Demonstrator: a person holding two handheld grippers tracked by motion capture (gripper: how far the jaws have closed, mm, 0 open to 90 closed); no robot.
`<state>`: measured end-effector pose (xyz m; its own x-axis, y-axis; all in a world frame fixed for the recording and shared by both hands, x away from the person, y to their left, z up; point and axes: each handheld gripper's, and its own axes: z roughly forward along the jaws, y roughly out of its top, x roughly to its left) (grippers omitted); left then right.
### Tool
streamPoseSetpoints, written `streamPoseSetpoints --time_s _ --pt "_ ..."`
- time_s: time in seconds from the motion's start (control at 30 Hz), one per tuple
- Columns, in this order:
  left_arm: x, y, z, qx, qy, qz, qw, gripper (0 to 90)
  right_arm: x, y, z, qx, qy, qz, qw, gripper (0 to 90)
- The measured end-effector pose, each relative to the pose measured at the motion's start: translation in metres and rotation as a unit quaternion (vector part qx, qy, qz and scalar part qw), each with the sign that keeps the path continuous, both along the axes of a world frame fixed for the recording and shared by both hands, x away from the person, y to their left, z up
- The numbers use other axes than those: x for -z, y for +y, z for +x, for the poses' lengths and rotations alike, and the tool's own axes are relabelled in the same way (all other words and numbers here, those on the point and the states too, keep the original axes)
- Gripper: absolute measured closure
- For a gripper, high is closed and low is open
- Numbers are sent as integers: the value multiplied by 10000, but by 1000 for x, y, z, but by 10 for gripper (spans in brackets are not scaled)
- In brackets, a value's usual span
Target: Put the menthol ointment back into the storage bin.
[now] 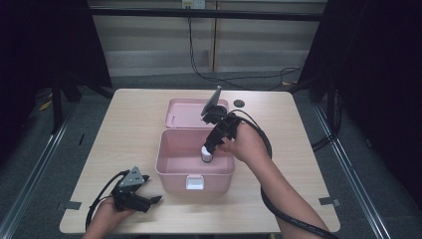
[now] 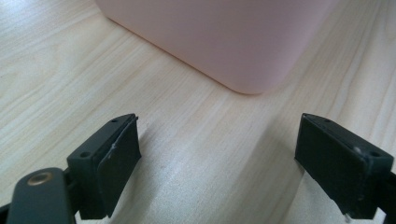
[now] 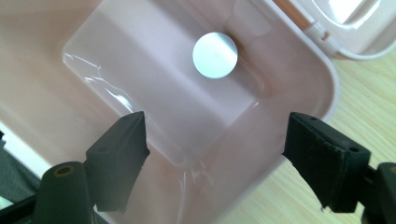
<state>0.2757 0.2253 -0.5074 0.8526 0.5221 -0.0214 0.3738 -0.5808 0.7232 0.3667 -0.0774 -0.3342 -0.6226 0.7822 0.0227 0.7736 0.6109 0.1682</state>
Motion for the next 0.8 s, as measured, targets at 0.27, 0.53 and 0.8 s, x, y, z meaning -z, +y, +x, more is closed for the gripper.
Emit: streamPoseSetpoints --time_s 0.27,0.53,0.8 --pt "0 0 0 -1 3 -3 10000 134 -16 -9 -11 -248 -1 -37 9997 206" --pt "0 0 0 0 0 0 10000 134 -25 -12 -20 -422 23 -285 9987 204" --pt "0 0 0 1 -1 1 10000 134 -28 -17 -29 -561 143 -358 9977 205"
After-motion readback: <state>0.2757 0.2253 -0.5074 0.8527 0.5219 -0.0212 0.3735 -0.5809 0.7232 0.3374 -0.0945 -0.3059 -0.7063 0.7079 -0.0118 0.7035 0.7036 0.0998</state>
